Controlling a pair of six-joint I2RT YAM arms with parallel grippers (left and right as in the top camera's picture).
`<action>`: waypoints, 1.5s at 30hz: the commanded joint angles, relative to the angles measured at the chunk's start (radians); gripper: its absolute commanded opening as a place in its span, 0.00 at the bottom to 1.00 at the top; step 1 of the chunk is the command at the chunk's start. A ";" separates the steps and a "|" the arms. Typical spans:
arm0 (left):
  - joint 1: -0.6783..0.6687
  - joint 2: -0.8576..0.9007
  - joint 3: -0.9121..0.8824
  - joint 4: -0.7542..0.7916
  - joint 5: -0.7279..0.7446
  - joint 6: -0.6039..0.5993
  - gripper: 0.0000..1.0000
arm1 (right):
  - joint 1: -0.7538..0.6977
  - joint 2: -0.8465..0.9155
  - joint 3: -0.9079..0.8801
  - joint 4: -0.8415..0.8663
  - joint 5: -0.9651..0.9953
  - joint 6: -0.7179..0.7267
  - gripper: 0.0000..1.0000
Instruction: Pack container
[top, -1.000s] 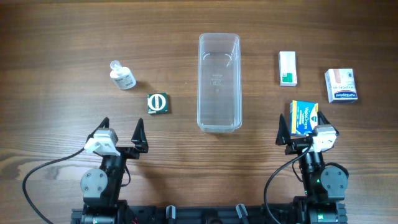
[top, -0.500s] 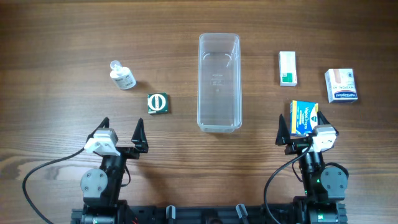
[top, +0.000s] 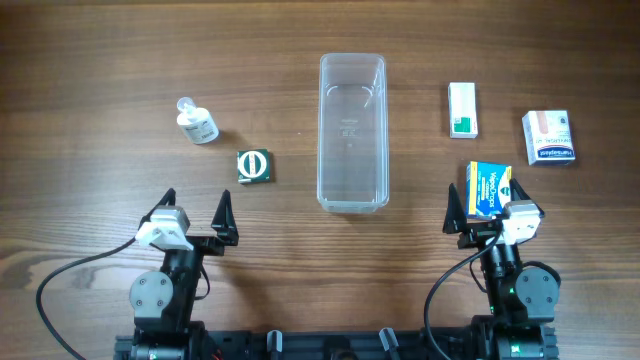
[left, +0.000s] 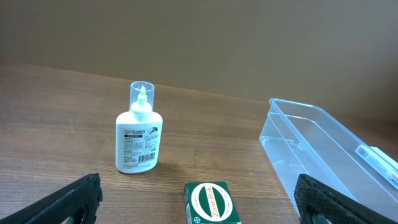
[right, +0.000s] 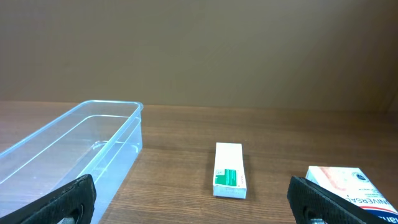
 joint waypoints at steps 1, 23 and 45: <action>0.008 -0.005 -0.004 -0.004 0.016 0.019 1.00 | -0.006 -0.006 -0.003 0.002 -0.017 -0.014 1.00; 0.008 -0.005 -0.004 -0.004 0.016 0.019 1.00 | -0.006 -0.006 -0.003 0.107 -0.104 0.106 1.00; 0.008 -0.005 -0.004 -0.004 0.016 0.019 1.00 | -0.006 0.532 0.593 0.027 -0.054 -0.178 1.00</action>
